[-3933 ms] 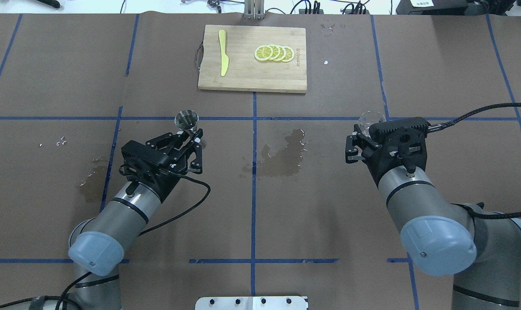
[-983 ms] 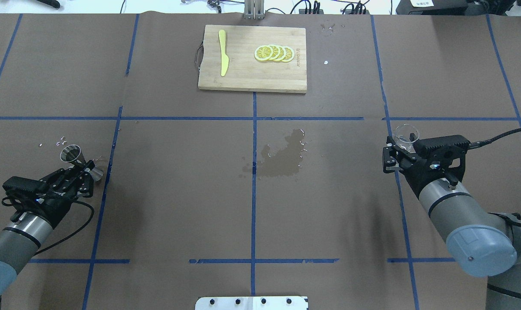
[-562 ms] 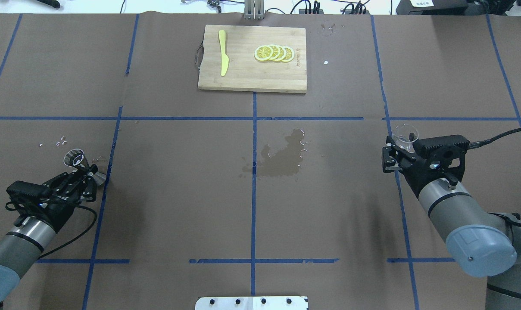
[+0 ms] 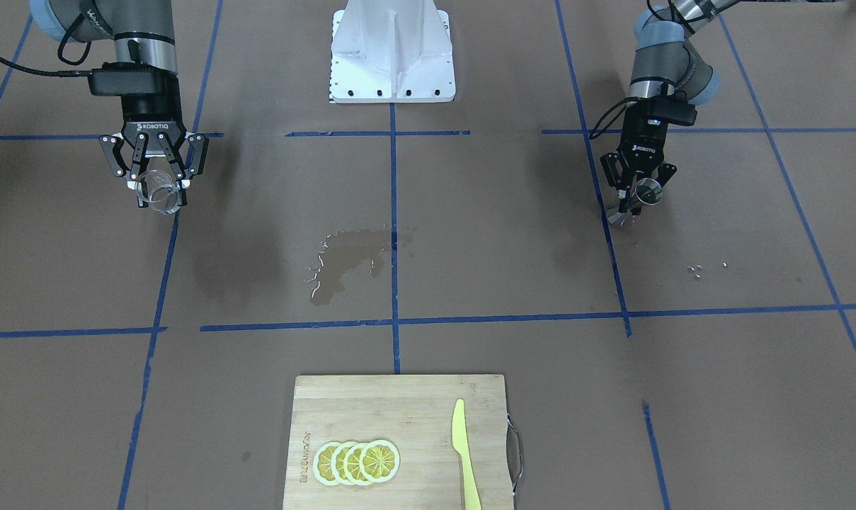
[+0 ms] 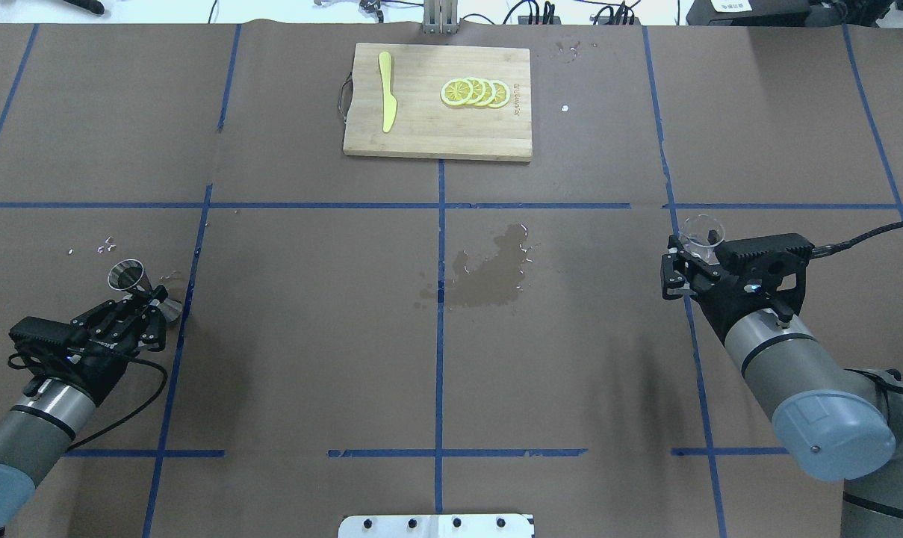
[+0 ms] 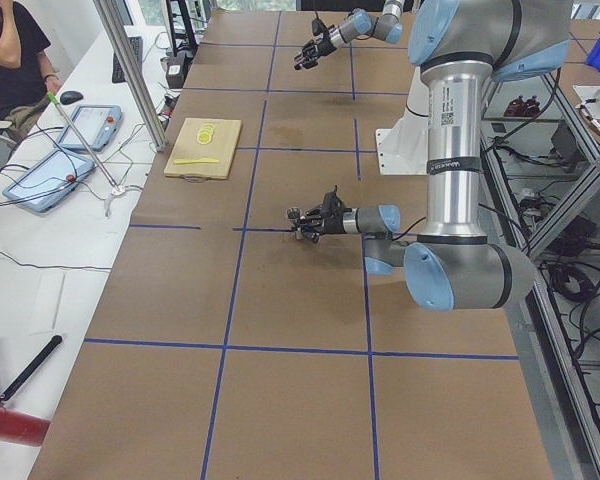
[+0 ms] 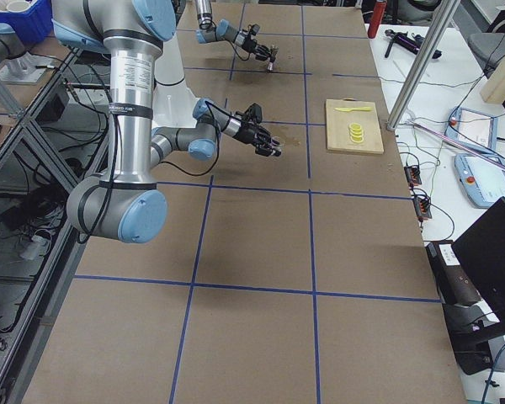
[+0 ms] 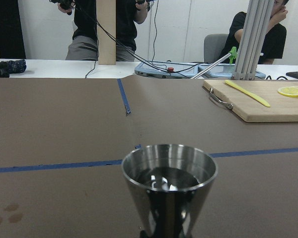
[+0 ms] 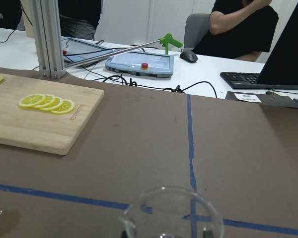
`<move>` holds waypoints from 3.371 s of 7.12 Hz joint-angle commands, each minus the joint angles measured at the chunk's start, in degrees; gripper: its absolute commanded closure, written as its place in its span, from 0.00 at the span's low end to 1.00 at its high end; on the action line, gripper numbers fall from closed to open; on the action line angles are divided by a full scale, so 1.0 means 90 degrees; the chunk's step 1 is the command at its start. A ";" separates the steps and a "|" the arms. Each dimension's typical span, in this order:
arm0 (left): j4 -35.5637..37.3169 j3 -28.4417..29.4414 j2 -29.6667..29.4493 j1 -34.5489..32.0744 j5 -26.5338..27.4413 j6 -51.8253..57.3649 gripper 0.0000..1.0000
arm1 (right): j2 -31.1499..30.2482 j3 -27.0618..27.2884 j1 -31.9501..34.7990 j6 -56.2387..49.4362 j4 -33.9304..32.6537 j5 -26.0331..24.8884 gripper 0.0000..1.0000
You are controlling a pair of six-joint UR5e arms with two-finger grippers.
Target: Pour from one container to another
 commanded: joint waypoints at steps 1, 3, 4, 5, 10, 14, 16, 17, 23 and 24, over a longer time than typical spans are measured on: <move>0.0001 0.0036 0.0002 0.0010 0.0044 0.0073 1.00 | 0.0003 0.0001 0.0000 0.0000 0.0000 0.0000 1.00; 0.0001 0.0066 0.0002 0.0010 0.0044 0.0073 1.00 | 0.0042 -0.0009 -0.0010 0.0000 0.0000 0.0000 1.00; 0.0001 0.0056 -0.0007 0.0039 0.0044 0.0073 1.00 | 0.0042 -0.0019 -0.0010 0.0000 0.0000 0.0000 1.00; 0.0001 0.0066 -0.0008 0.0049 0.0034 0.0082 1.00 | 0.0071 0.0000 -0.0010 0.0000 0.0000 0.0000 1.00; 0.0001 0.0085 0.0002 0.0069 0.0034 0.0141 0.86 | 0.0101 0.0010 -0.0010 0.0000 0.0000 0.0000 1.00; 0.0010 0.0105 -0.0008 0.0069 0.0034 0.0141 0.82 | 0.0149 0.0010 -0.0010 0.0000 0.0000 -0.0010 1.00; 0.0011 0.0105 0.0002 0.0069 0.0034 0.0248 0.51 | 0.0178 0.0010 -0.0010 0.0000 0.0000 -0.0010 1.00; 0.0011 0.0095 -0.0007 0.0069 0.0034 0.0268 0.50 | 0.0179 0.0010 -0.0010 0.0000 0.0000 -0.0010 1.00; -0.0009 -0.0215 0.0448 0.0049 -0.0929 0.0374 0.00 | 0.0237 0.0020 -0.0010 0.0000 0.0000 0.0000 1.00; -0.0009 -0.0517 0.0790 0.0049 -0.1445 0.0511 0.00 | 0.0295 0.0020 -0.0010 0.0000 0.0000 0.0000 1.00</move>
